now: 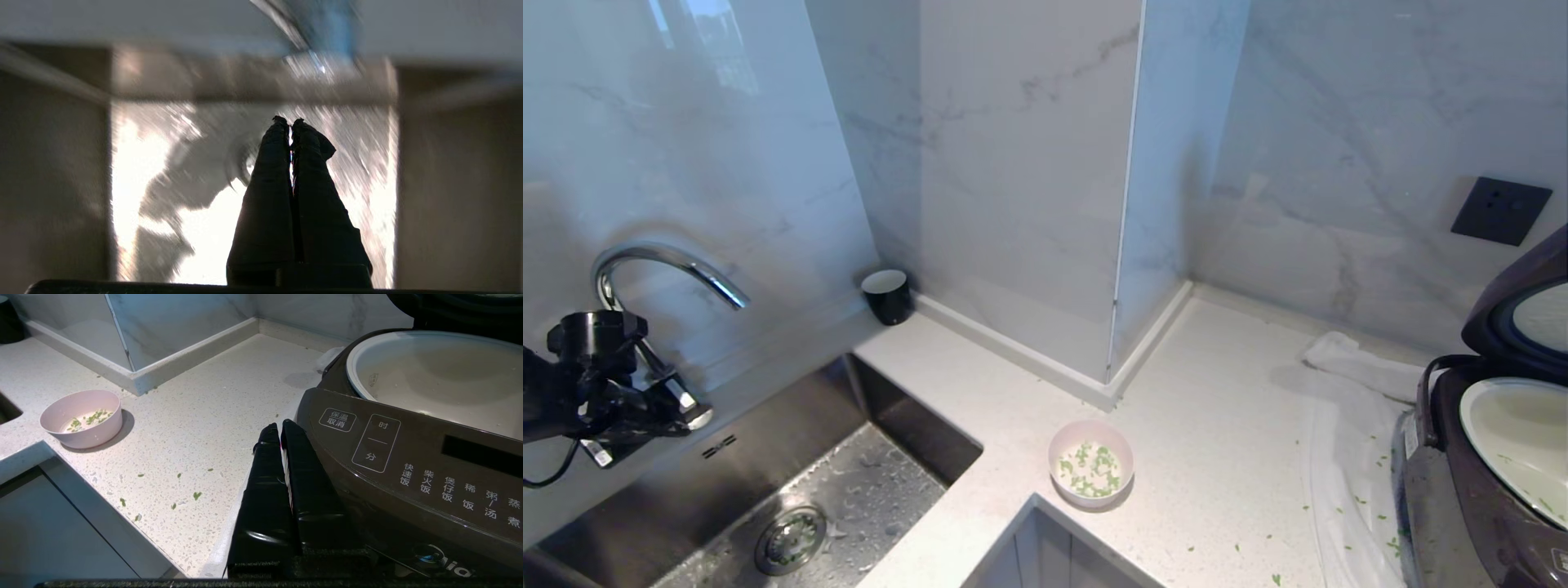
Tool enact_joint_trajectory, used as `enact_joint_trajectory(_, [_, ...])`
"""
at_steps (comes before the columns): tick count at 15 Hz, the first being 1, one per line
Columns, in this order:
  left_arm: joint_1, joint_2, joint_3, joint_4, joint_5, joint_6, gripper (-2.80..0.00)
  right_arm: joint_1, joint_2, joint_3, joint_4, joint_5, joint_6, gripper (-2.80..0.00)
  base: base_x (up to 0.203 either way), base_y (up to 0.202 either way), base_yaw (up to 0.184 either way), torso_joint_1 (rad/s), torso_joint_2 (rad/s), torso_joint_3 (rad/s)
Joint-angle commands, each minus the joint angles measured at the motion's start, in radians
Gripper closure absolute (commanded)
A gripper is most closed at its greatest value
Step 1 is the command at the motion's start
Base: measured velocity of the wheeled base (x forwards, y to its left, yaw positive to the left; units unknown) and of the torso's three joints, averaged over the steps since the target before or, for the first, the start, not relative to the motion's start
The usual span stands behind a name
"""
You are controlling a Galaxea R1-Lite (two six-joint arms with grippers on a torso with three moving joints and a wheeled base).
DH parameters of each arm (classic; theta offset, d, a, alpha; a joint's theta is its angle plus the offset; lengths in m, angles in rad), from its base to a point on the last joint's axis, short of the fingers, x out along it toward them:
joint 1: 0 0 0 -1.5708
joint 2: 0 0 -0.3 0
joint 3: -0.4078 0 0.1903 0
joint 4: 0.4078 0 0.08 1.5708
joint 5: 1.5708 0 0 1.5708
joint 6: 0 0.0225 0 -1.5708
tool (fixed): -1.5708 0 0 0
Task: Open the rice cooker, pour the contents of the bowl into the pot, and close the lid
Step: Turn off the tap, then pour the water from the bowl into the rice cooker
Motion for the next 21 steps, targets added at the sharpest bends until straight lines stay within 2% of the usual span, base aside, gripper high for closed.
enact_joint_trajectory(1, [-0.025,-0.08,0.08,-0.001,-0.041,-0.004,0.0,0.0,0.0,0.0,0.0,0.0,-0.001,0.0,0.0,0.0,0.0,0.0,0.0,0.0])
enact_joint_trajectory(4, [-0.132,-0.184,0.235,-0.022,-0.086,-0.006,0.0,0.001,0.0,0.0,0.0,0.001,-0.001,0.0,0.0,0.0,0.0,0.0,0.0,0.0])
enact_joint_trajectory(8, [-0.301,-0.291,0.392,-0.176,-0.09,-0.005,0.0,0.001,0.0,0.0,0.0,0.001,-0.001,0.0,0.0,0.0,0.0,0.0,0.0,0.0])
enact_joint_trajectory(10, [-0.367,-0.351,0.434,-0.214,-0.089,-0.003,0.0,0.001,0.0,0.0,0.0,0.001,-0.001,0.0,0.0,0.0,0.0,0.0,0.0,0.0])
enact_joint_trajectory(14, [-0.446,-0.519,0.475,-0.215,-0.09,0.001,0.0,0.001,0.0,0.0,0.0,0.001,-0.001,0.0,0.0,0.0,0.0,0.0,0.0,0.0])
enact_joint_trajectory(19, [-0.552,-0.761,0.534,-0.219,-0.087,0.111,0.0,0.001,0.0,0.0,0.0,0.0,-0.001,0.0,0.0,0.0,0.0,0.0,0.0,0.0])
enact_joint_trajectory(21, [-0.555,-0.851,0.557,-0.214,-0.079,0.172,0.0,0.0,0.0,0.0,0.0,0.0,-0.001,0.0,0.0,0.0,0.0,0.0,0.0,0.0])
